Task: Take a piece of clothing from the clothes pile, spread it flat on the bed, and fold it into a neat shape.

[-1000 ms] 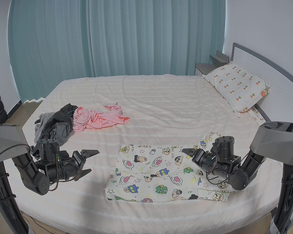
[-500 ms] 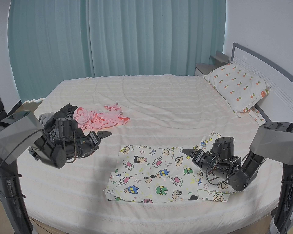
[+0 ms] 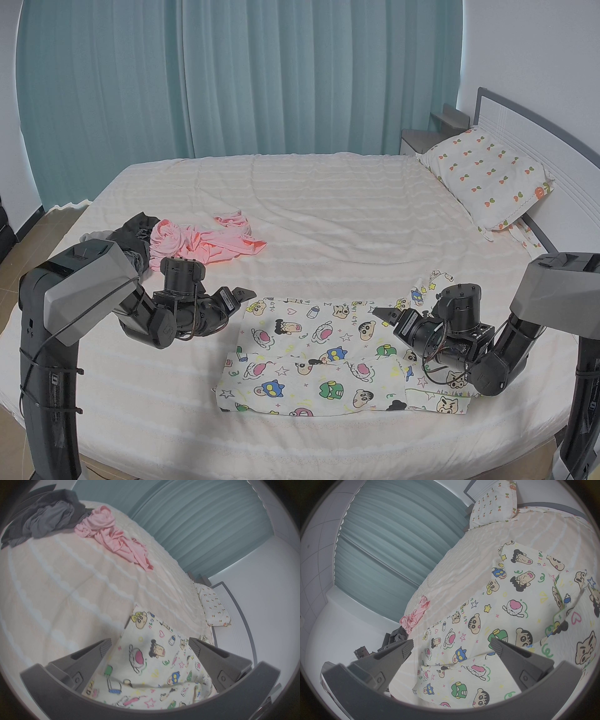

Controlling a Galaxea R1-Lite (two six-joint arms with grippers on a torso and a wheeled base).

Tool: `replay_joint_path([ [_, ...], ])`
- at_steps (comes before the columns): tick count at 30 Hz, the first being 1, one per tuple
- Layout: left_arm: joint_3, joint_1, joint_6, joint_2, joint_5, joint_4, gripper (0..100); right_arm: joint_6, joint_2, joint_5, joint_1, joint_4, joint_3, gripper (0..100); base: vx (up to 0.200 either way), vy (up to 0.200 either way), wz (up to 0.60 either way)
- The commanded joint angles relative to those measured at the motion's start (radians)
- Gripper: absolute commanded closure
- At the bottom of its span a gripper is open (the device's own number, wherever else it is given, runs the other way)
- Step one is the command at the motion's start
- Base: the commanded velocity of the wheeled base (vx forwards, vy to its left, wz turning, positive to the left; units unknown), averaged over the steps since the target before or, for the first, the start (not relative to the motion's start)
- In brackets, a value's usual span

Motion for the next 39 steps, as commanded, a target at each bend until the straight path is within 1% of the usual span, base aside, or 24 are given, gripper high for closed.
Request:
replay_joint_path([
  [1,0.011,-0.010,-0.004,-0.035,-0.002,0.001,0,0.000,0.005,0.000,0.000,-0.001,0.001,0,0.000,-0.200,0.00],
  [8,0.000,-0.026,-0.002,-0.030,-0.001,0.006,0,0.000,0.006,0.000,0.000,-0.001,0.001,0,0.000,-0.200,0.00],
  [10,-0.001,-0.026,0.016,-0.029,0.004,0.003,0,0.000,0.006,0.000,0.000,-0.001,0.001,0,0.000,-0.200,0.00],
  [14,-0.015,-0.015,0.130,-0.010,0.007,0.003,0,0.000,0.012,-0.001,0.000,-0.002,0.001,0,0.000,0.000,0.00],
  [18,-0.060,0.020,0.139,-0.002,0.007,0.015,0,-0.002,0.014,-0.001,0.002,-0.011,0.004,0,0.000,0.000,0.00],
  [26,-0.060,0.068,0.140,0.001,0.007,0.015,0,-0.002,0.015,-0.001,0.006,-0.011,0.006,0,0.000,0.000,0.00],
  [28,-0.072,0.091,0.147,0.014,0.007,0.015,0,0.000,0.015,-0.003,0.014,-0.011,0.006,0,0.000,0.000,0.00],
  [30,-0.090,0.097,0.176,0.027,0.007,0.016,0,0.000,0.018,-0.001,0.016,-0.011,0.009,0,0.000,0.000,0.00],
  [32,-0.107,0.103,0.246,0.047,0.012,0.029,0,0.000,0.034,-0.004,0.020,-0.014,0.017,0,0.000,0.000,0.00],
  [34,-0.121,0.109,0.272,0.053,0.012,0.062,0,0.000,0.038,-0.010,0.026,-0.014,0.018,0,0.000,0.000,0.00],
  [39,-0.184,0.115,0.278,0.123,0.012,0.079,0,-0.002,0.043,-0.015,0.026,-0.013,0.017,0,0.000,0.000,0.00],
])
